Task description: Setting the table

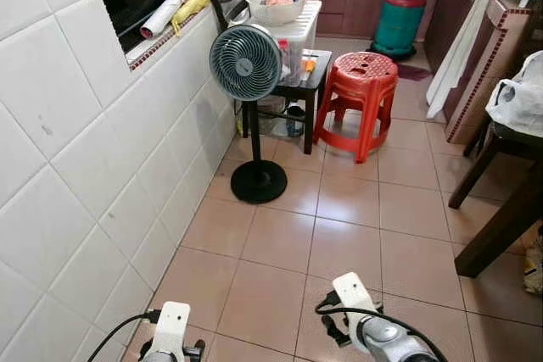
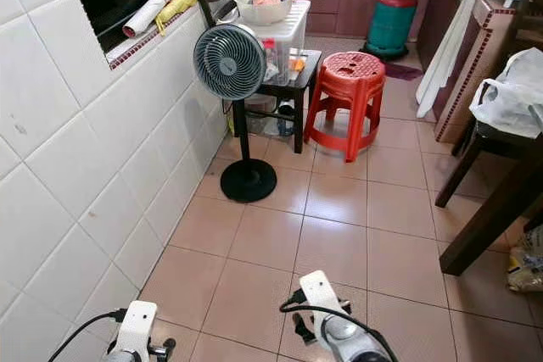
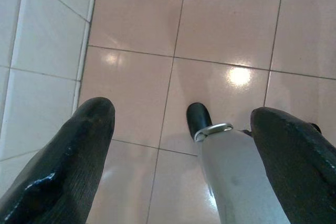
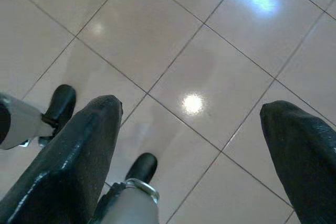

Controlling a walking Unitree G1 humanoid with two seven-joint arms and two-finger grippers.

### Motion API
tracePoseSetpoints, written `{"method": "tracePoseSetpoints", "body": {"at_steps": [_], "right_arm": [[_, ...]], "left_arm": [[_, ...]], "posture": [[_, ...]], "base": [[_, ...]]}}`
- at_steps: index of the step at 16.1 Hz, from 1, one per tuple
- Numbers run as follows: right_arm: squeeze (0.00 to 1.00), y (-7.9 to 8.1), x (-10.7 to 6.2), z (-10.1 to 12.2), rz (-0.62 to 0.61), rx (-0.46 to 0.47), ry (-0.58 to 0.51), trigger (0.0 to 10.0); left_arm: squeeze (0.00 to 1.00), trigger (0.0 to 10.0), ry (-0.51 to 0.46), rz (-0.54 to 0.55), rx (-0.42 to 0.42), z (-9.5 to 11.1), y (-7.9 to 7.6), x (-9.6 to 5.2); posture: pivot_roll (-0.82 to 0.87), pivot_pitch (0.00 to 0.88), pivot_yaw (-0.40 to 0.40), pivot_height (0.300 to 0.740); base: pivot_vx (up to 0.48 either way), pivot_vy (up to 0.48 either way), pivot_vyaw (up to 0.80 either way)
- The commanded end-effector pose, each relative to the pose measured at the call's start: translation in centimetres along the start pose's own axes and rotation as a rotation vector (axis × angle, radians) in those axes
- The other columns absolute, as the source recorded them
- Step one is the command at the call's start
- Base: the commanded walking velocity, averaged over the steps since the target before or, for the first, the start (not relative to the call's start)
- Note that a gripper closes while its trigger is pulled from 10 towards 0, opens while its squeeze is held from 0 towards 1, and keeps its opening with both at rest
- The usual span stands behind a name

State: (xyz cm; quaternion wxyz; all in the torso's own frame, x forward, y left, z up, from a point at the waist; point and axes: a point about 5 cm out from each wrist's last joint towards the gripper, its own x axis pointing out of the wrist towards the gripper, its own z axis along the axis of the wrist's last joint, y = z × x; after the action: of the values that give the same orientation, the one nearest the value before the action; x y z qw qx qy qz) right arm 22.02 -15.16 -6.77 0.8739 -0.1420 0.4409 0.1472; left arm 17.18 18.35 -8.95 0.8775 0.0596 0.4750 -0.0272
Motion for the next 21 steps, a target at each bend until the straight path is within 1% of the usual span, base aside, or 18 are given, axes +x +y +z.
{"method": "tracePoseSetpoints", "body": {"at_steps": [1,5,9,15,21], "right_arm": [[0.00,-0.14,0.00,0.23,0.004,-0.011,-0.006,10.0],[0.00,-0.15,0.00,0.24,0.004,-0.011,-0.006,10.0],[0.00,-0.35,-0.03,0.32,0.012,-0.041,-0.009,10.0],[0.00,-0.51,-0.06,0.23,0.012,-0.043,-0.007,10.0],[0.00,-0.60,-0.08,0.27,-0.002,-0.038,-0.018,10.0]], "left_arm": [[0.00,10.0,0.008,0.005,-0.005,0.02,0.34,0.00],[0.00,10.0,0.008,0.005,-0.007,0.02,0.33,0.00],[0.00,10.0,0.001,-0.009,-0.017,0.23,0.08,0.05],[0.00,10.0,0.003,-0.014,-0.019,0.36,-0.01,0.09],[0.00,10.0,0.003,-0.015,-0.003,0.43,-0.01,0.10]], "posture": [[-0.02,0.000,0.032,0.740],[-0.02,0.000,0.030,0.740],[-0.02,0.000,0.022,0.740],[-0.02,0.000,0.023,0.740],[-0.03,0.000,0.027,0.740]], "base": [[0.000,0.000,0.00],[0.000,0.000,0.00],[0.333,0.309,0.00],[0.320,0.357,0.00],[0.321,0.358,0.00]]}}
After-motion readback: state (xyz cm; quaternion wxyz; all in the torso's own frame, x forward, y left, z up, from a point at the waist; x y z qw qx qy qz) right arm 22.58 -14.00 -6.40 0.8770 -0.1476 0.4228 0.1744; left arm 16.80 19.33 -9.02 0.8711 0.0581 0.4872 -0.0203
